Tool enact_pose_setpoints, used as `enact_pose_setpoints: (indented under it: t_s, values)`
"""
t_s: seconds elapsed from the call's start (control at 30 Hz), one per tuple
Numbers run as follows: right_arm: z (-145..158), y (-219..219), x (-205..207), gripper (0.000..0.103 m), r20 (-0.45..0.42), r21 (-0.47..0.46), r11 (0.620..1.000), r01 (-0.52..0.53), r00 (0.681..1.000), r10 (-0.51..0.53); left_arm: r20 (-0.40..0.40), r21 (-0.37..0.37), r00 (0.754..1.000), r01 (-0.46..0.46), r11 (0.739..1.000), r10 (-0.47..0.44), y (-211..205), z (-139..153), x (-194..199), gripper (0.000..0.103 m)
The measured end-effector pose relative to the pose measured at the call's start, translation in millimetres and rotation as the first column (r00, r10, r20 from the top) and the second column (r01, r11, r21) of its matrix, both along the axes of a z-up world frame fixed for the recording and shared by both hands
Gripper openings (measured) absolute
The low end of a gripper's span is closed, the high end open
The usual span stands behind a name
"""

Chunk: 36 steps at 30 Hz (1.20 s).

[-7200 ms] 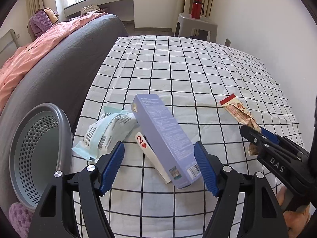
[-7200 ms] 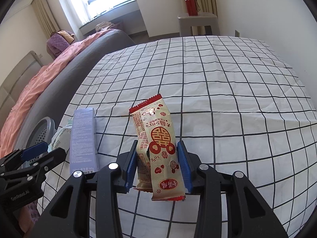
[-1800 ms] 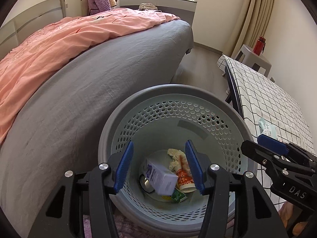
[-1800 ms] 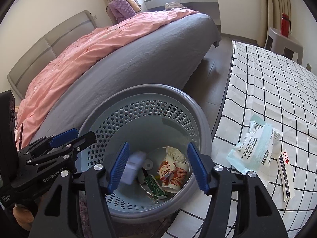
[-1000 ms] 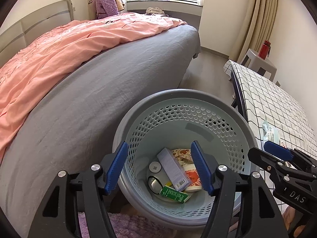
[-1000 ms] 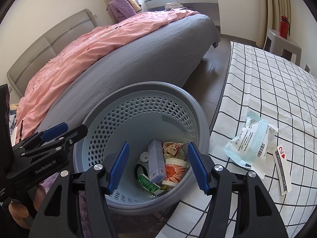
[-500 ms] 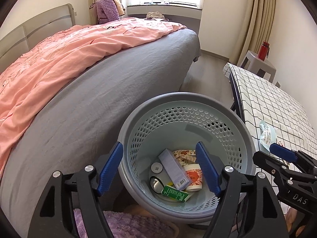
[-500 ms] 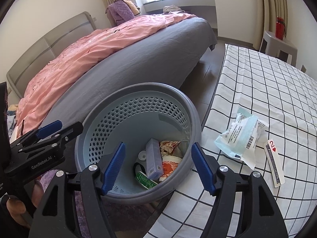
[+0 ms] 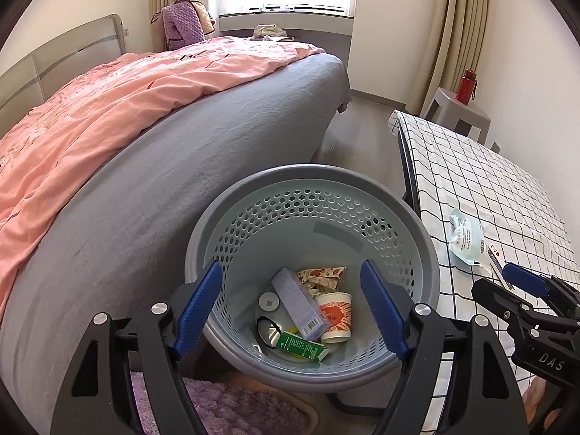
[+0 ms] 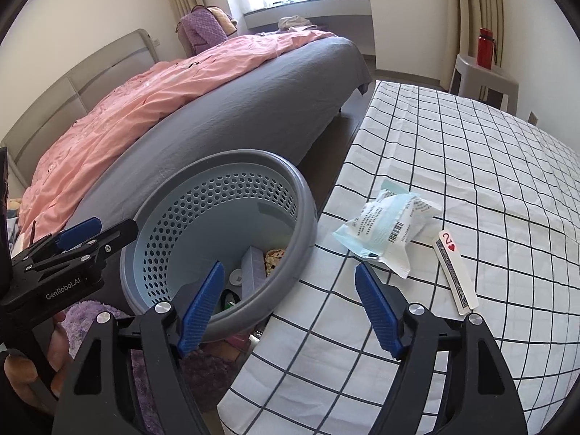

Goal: Collect trash
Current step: 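Withdraw both open grippers from the basket back toward the bed, then grasp the white playing-card strip with the right gripper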

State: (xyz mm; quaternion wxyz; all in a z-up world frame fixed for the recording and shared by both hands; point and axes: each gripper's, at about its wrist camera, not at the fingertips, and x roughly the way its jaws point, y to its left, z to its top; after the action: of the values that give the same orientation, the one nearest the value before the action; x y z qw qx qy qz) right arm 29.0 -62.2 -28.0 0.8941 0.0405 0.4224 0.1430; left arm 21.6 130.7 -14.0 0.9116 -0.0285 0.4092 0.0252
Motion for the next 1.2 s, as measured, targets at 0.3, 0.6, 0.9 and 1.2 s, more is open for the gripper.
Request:
enact_pose_setpoints:
  t_s: [0.3,0.6,0.9,1.2]
  values:
    - [-7,-40,-16,0.073,-0.012,-0.008,0.998,0.06,0.998,-0.06,0.002,0.001,0.999,0.037,0.999,-0.037,-25,3,-7,0.075]
    - [-18,-89,-25,0.073,-0.031,-0.024,0.991,0.134,0.99,-0.134,-0.018,-0.012,0.997,0.079,0.997,-0.079,-57,-5,-10,0.075]
    - [-33,-124,-10,0.073,-0.048,-0.037,0.983,0.179,0.982,-0.181,-0.037,0.004,0.992,0.122,0.992,-0.122,-86,-10,-6,0.075]
    - [-50,-128,31,0.072,-0.072,-0.089,0.986,0.142,0.986,-0.149,-0.05,0.009,0.99,0.136,0.991,-0.135,-102,-14,6,0.075]
